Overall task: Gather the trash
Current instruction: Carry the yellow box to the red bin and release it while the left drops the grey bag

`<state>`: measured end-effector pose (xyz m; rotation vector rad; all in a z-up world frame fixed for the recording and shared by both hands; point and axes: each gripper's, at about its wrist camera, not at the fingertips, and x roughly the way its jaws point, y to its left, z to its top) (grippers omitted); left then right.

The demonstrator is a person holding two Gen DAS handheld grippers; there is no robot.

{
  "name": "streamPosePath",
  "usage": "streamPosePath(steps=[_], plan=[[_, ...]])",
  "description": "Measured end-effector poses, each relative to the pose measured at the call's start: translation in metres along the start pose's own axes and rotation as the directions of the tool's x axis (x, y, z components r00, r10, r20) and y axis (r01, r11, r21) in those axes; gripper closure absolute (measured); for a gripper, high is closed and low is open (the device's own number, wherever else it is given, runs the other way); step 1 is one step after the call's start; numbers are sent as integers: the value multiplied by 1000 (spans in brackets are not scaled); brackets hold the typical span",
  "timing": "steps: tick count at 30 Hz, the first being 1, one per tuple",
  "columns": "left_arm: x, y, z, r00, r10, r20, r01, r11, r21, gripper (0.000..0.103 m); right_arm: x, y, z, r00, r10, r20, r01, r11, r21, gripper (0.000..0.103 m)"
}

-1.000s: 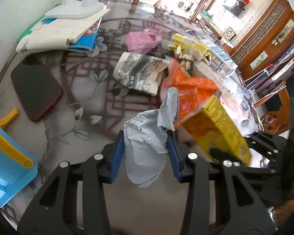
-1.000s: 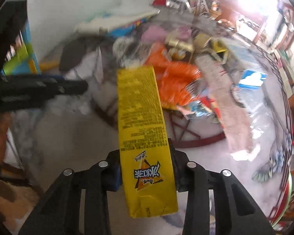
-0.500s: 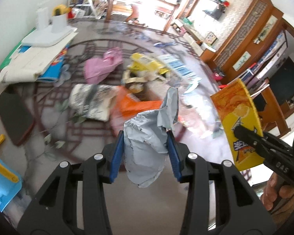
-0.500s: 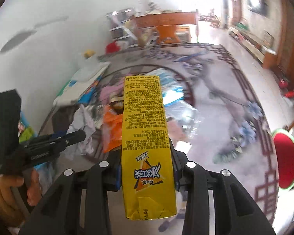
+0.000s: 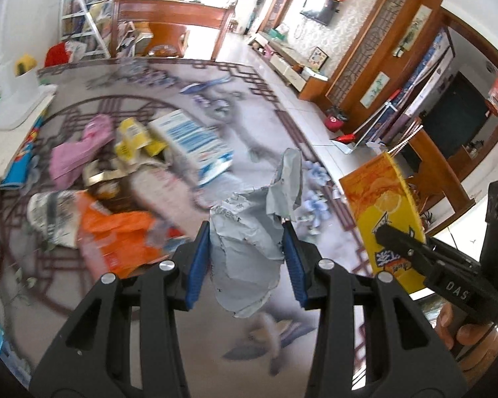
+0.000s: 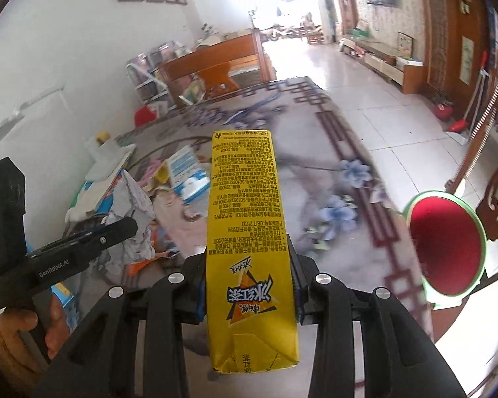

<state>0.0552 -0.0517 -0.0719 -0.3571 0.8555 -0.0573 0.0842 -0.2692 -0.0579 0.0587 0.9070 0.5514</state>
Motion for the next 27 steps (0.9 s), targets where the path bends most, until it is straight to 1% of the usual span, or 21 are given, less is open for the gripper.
streamPosePath(steps=[11, 15, 21, 24, 27], plan=[[33, -88, 10, 998, -57, -5, 57, 998, 40, 62, -25, -91, 7, 999, -30, 21, 28, 997, 76, 68], [51, -124, 12, 995, -92, -26, 94, 993, 72, 62, -38, -128, 7, 997, -65, 31, 61, 991, 119, 68], [86, -180, 13, 984, -153, -89, 163, 979, 120, 62, -54, -191, -4, 993, -117, 25, 107, 962, 252, 68], [106, -204, 14, 975, -182, -128, 199, 970, 138, 62, -60, -221, -12, 990, -138, 15, 126, 937, 326, 68], [129, -228, 15, 965, -202, -168, 229, 960, 160, 62, -64, -245, -17, 987, -162, 10, 147, 916, 373, 68]])
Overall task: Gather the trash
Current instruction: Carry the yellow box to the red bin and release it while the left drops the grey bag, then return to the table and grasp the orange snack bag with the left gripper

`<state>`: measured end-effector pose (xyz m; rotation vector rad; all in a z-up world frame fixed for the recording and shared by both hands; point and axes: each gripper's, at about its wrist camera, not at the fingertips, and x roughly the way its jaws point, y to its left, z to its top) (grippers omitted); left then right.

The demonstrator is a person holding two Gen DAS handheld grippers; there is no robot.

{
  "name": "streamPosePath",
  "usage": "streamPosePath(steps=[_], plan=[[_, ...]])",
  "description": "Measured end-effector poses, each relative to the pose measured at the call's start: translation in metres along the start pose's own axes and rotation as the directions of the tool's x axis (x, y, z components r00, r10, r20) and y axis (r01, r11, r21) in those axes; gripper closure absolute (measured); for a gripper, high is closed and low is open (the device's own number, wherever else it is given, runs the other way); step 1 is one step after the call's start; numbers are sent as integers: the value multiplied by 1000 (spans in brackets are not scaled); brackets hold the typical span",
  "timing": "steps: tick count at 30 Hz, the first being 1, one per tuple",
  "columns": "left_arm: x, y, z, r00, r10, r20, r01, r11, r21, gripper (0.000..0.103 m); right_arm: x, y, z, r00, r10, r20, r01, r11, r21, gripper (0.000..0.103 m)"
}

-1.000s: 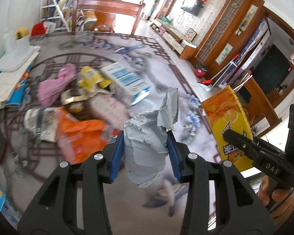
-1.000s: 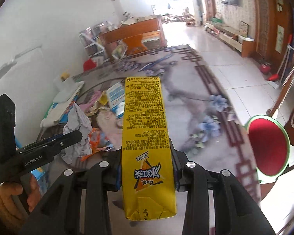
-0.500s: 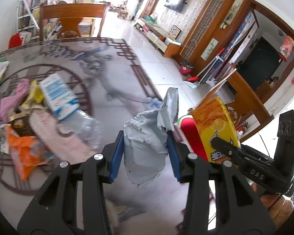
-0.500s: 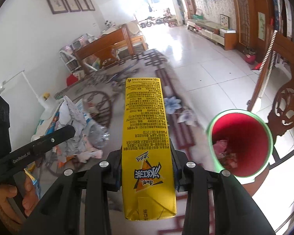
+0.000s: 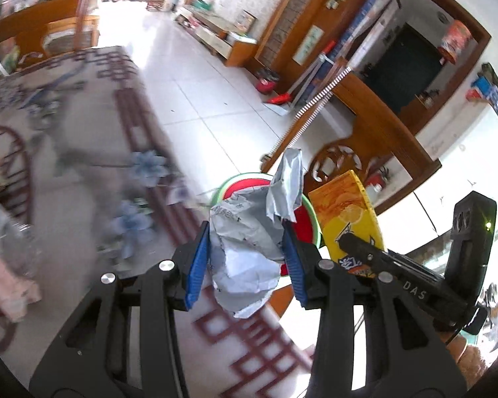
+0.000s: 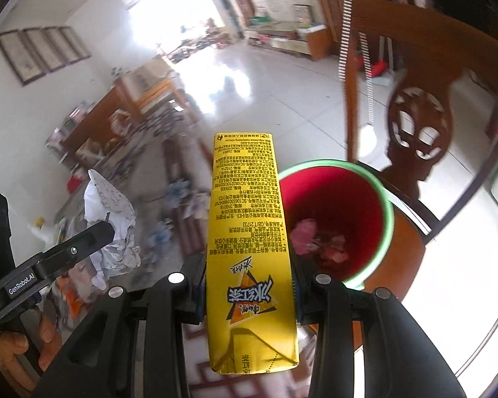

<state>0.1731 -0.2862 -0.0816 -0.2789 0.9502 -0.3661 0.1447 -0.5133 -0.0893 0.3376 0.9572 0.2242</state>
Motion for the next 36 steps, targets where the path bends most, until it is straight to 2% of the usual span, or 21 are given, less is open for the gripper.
streamPosePath(steps=[8, 9, 10, 12, 17, 22, 27, 29, 32, 36], plan=[[55, -37, 21, 998, -34, -61, 36, 998, 42, 61, 11, -38, 22, 1000, -27, 3, 27, 997, 69, 68], [59, -41, 23, 997, -37, -63, 40, 998, 47, 56, 12, -40, 25, 1000, -29, 4, 29, 997, 72, 66], [61, -43, 25, 997, -35, -62, 38, 998, 50, 46, 14, -42, 28, 1000, -28, 6, 28, 997, 77, 65], [65, -45, 29, 998, -27, -51, 30, 999, 46, 33, 18, -48, 34, 1000, -27, 4, 26, 996, 87, 47], [64, -42, 29, 999, -18, -49, 20, 999, 41, 32, 17, -56, 40, 998, -56, 28, 53, 994, 99, 44], [50, -34, 28, 1000, -2, -30, 3, 999, 39, 32, 19, -56, 38, 998, -54, 21, 52, 993, 110, 43], [22, -16, 17, 999, 35, 7, -35, 999, 18, 32, 16, -39, 36, 999, -42, 27, 40, 995, 93, 42], [8, -4, 7, 998, 55, 17, -55, 998, -6, 32, 13, -25, 33, 998, -42, 39, 39, 997, 66, 37], [-12, 16, -8, 997, 76, 24, -74, 995, -62, 32, 11, -1, 25, 998, -39, 47, 38, 999, 15, 36], [-36, 48, -26, 994, 104, 29, -99, 988, -121, 32, 21, 32, 14, 1000, -24, 17, 25, 999, -37, 36]])
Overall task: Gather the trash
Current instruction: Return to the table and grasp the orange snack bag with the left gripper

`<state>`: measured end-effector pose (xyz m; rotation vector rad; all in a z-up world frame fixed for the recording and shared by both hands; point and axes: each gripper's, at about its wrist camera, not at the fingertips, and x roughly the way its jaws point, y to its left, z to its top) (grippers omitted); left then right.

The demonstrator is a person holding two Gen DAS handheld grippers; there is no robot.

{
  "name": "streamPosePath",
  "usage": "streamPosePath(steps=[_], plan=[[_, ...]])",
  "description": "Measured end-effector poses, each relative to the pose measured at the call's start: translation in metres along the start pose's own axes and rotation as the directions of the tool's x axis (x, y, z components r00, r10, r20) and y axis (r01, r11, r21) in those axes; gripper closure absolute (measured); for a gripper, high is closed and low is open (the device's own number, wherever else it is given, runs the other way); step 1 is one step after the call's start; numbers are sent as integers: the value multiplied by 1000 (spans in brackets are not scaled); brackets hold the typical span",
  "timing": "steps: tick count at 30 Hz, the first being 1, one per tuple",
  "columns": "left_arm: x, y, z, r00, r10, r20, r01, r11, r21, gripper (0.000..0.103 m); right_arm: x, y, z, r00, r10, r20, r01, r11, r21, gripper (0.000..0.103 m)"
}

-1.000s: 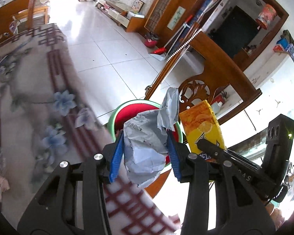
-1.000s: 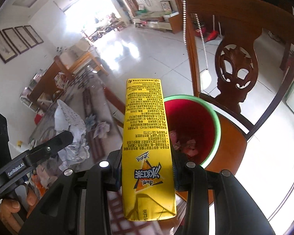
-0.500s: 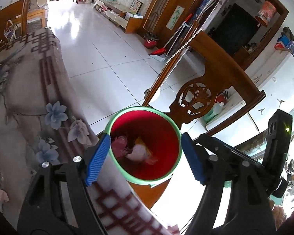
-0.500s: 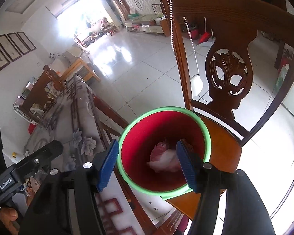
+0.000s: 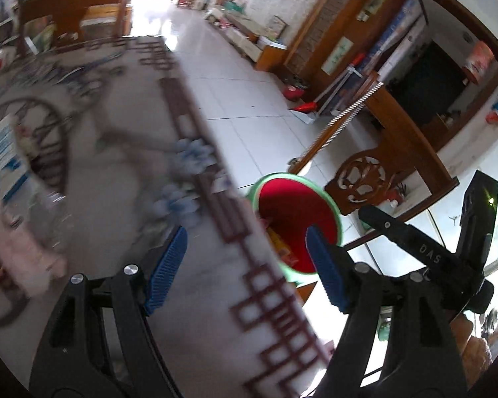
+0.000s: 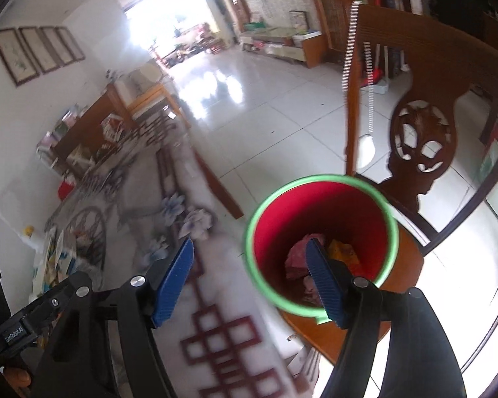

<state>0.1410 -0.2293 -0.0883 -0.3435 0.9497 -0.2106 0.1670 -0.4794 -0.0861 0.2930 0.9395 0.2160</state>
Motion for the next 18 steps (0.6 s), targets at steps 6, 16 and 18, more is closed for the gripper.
streamPosePath(steps=[6, 16, 18], plan=[[-47, 81, -6, 992, 109, 65, -102, 990, -95, 31, 14, 61, -18, 999, 37, -40, -39, 997, -73, 36], [-101, 238, -38, 962, 273, -8, -270, 947, -176, 21, 30, 149, -60, 992, 74, -105, -87, 988, -127, 35], [-99, 248, -39, 963, 268, -33, -270, 960, -68, 19, 35, 165, -70, 988, 87, -125, -103, 987, -121, 35]])
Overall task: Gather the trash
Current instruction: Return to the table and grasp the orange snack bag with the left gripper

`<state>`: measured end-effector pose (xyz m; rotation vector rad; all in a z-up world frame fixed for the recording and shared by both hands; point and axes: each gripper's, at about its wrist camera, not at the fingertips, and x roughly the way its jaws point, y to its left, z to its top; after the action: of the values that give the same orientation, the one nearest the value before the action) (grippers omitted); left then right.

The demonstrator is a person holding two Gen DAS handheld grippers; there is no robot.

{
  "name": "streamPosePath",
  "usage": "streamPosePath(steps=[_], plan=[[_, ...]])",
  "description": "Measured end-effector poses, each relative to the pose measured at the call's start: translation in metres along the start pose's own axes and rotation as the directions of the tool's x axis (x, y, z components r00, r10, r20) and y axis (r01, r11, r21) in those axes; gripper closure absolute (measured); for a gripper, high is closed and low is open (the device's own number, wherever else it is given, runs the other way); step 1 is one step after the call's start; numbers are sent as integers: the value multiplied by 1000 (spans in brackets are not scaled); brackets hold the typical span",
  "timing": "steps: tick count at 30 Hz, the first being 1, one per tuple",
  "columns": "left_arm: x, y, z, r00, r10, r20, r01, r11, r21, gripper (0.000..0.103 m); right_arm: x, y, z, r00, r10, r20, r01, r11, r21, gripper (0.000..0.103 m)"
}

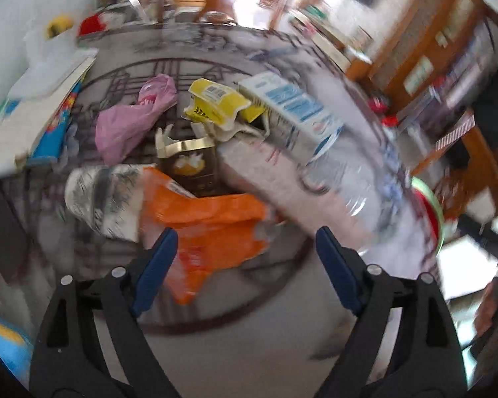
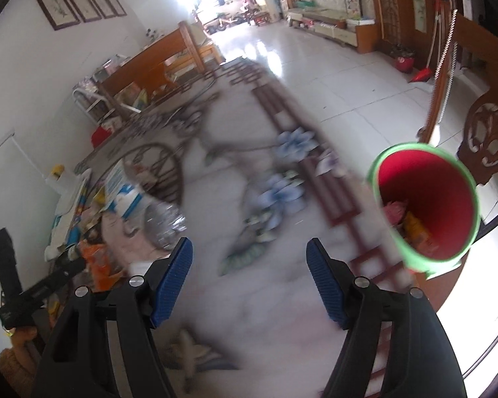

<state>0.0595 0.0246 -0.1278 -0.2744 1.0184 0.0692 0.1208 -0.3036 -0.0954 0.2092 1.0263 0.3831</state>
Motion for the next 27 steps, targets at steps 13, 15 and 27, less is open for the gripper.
streamPosePath(steps=[13, 15, 27], plan=[[57, -27, -5, 991, 96, -97, -19, 805, 593, 16, 8, 57, -26, 1000, 5, -28, -5, 1000, -12, 34], [62, -31, -14, 989, 107, -107, -16, 776, 630, 37, 7, 61, -28, 1000, -1, -26, 1, 1000, -15, 34], [21, 25, -25, 976, -46, -213, 77, 987, 142, 54, 43, 115, -9, 994, 27, -104, -47, 980, -193, 34]])
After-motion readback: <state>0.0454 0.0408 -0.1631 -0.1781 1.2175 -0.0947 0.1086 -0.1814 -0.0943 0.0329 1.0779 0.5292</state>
